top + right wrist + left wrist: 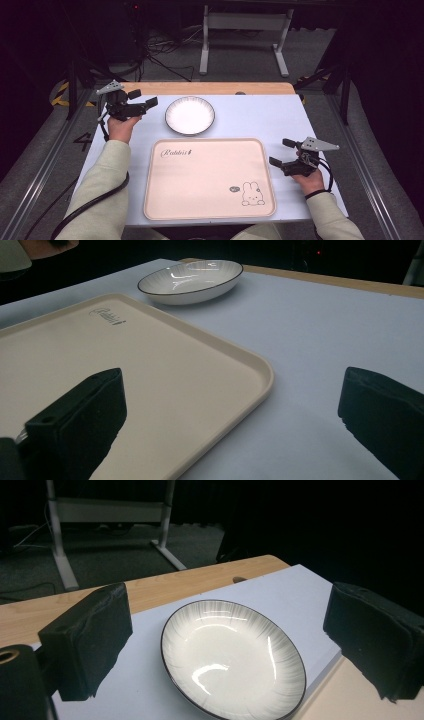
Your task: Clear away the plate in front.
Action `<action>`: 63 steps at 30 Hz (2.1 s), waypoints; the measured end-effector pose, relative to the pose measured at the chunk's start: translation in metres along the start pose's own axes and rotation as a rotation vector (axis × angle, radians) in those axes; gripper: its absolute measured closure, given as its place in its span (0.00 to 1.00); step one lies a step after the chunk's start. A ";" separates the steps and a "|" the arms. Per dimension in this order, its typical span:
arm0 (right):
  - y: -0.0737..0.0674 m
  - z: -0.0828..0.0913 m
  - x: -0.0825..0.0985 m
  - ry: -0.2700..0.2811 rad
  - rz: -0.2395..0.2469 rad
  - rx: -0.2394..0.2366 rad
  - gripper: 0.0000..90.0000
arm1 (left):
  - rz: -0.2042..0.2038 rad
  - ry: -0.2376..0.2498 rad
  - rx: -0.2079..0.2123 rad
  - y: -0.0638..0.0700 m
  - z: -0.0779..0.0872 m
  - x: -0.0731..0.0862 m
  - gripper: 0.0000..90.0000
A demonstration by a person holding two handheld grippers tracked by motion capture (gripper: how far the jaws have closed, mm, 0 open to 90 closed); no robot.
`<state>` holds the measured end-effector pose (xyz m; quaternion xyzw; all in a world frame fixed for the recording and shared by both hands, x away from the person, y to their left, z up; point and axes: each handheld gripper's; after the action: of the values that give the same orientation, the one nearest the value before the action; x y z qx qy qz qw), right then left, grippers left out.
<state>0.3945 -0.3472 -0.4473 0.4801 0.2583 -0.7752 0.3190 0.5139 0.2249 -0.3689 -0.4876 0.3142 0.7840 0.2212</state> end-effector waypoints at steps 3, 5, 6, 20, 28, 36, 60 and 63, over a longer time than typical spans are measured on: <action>0.000 0.000 0.000 -0.004 -0.001 0.001 0.00 | -0.002 -0.014 0.002 -0.001 -0.006 -0.002 0.07; 0.000 -0.001 0.000 -0.005 0.000 0.003 0.00 | 0.003 -0.020 0.006 -0.001 -0.009 -0.003 0.07; 0.000 -0.001 0.000 -0.005 0.000 0.003 0.00 | 0.003 -0.020 0.006 -0.001 -0.009 -0.003 0.07; -0.001 -0.001 0.000 -0.011 0.000 0.012 0.00 | 0.046 -0.120 0.007 -0.012 -0.041 -0.004 0.06; -0.001 -0.001 0.000 -0.009 -0.003 0.005 0.00 | 0.077 -0.129 0.028 -0.010 -0.051 0.005 0.13; -0.002 -0.001 0.000 -0.011 0.003 0.000 0.00 | 0.132 -0.203 -0.028 -0.016 -0.065 0.020 0.15; -0.003 -0.002 0.000 -0.015 0.005 -0.013 0.00 | 0.167 -0.325 -0.012 -0.027 -0.087 0.047 0.26; -0.003 -0.002 0.000 -0.014 0.006 -0.014 0.00 | 0.175 -0.344 -0.010 -0.027 -0.090 0.049 0.29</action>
<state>0.3931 -0.3439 -0.4478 0.4733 0.2602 -0.7757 0.3263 0.5669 0.1818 -0.4498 -0.3185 0.3091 0.8735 0.2002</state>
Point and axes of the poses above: each handheld gripper's, and its own axes: z roughly backward along the jaws, x roughly out of its underside, y roughly to its right, and after that the axes turned 4 degrees about -y, right-handed
